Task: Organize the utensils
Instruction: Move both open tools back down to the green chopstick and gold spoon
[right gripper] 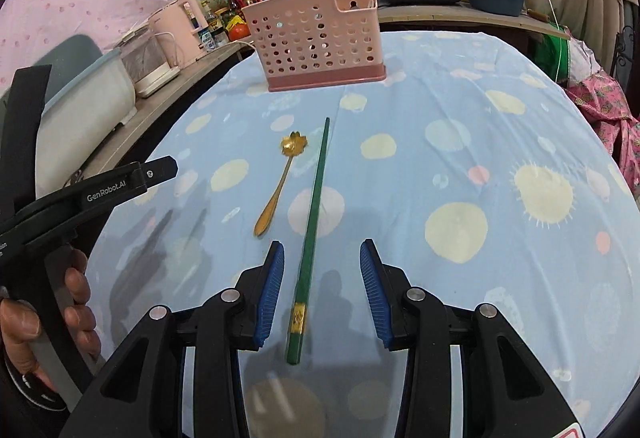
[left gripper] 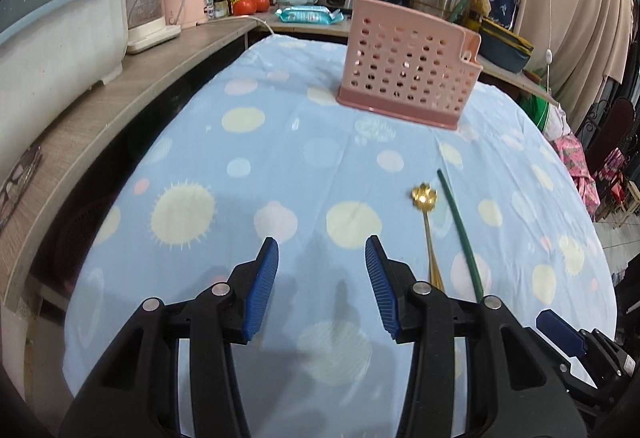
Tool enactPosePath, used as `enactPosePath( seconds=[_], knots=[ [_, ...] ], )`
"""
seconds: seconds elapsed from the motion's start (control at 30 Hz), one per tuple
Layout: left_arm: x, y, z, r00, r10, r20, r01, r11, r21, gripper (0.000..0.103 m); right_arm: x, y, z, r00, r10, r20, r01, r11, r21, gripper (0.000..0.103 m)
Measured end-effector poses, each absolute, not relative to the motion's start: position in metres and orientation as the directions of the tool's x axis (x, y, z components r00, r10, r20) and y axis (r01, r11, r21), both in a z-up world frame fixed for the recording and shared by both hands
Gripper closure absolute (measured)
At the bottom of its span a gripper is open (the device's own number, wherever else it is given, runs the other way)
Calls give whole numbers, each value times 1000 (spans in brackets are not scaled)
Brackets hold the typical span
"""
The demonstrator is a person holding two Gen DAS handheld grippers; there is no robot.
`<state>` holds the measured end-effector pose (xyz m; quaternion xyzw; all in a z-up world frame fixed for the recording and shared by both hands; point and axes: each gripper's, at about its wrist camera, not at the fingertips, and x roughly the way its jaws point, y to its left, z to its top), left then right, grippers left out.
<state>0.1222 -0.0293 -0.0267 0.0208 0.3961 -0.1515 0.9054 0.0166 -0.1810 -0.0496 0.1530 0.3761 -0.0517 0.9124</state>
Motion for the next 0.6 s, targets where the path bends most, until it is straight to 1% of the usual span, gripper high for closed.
enactPosePath(
  seconds=[0.43, 0.6],
  knots=[
    [108, -27, -50, 590, -256, -766, 293, 952, -92, 60, 4, -172, -72, 679, 36, -733, 233, 936, 262, 64],
    [106, -28, -56, 578, -254, -776, 294, 951, -92, 60, 1, -168, -77, 675, 29, -737, 234, 939, 251, 64]
  ],
)
